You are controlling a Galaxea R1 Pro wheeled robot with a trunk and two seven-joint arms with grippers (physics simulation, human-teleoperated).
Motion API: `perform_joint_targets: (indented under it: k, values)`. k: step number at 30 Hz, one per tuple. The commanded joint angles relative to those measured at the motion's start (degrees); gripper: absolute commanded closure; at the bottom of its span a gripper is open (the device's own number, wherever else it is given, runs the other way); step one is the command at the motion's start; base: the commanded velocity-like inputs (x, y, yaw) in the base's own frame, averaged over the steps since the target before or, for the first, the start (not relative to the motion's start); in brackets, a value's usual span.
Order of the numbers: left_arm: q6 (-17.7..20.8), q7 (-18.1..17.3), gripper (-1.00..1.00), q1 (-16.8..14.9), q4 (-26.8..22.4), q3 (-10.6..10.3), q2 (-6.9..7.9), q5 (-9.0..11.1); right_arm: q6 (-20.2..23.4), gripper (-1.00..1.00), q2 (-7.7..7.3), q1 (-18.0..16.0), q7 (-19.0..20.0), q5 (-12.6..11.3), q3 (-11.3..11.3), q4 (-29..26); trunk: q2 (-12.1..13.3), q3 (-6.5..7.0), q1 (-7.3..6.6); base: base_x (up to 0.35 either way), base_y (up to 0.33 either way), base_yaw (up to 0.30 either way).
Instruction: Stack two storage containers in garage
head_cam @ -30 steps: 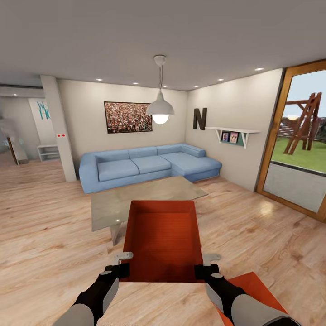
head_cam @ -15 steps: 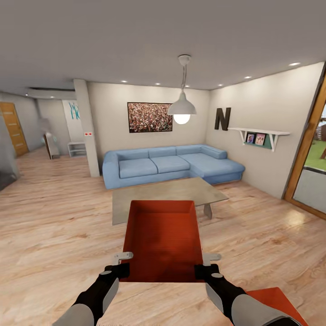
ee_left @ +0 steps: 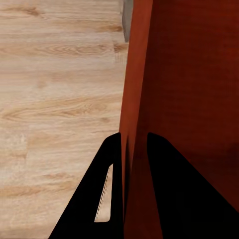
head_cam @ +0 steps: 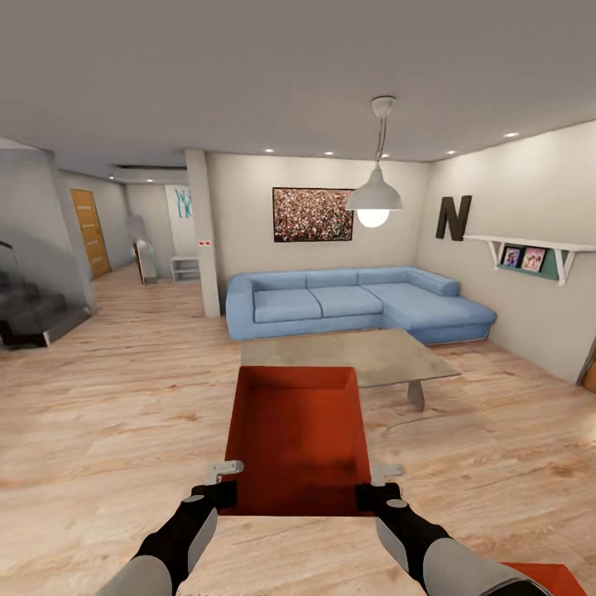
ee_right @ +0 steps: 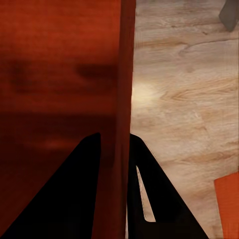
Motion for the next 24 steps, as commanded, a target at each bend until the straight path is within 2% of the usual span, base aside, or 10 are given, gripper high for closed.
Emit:
perform_joint_targets:
  k: [1, 24]
  values:
    - [-0.2, 1.0, 1.00, 0.0, -0.3, 0.7, 0.64, -1.2, -0.3, 1.00, -0.04, 0.0, -0.3, -1.0, -0.4, 0.2, -0.1, -0.02, 0.02, 0.000, 0.000, 0.300]
    - [-0.2, 1.0, 1.00, 0.0, -0.4, 0.7, 0.64, -1.2, -0.3, 1.00, -0.04, 0.0, -0.3, -1.0, -0.4, 0.2, -0.1, -0.02, 0.02, 0.000, 0.000, 0.300]
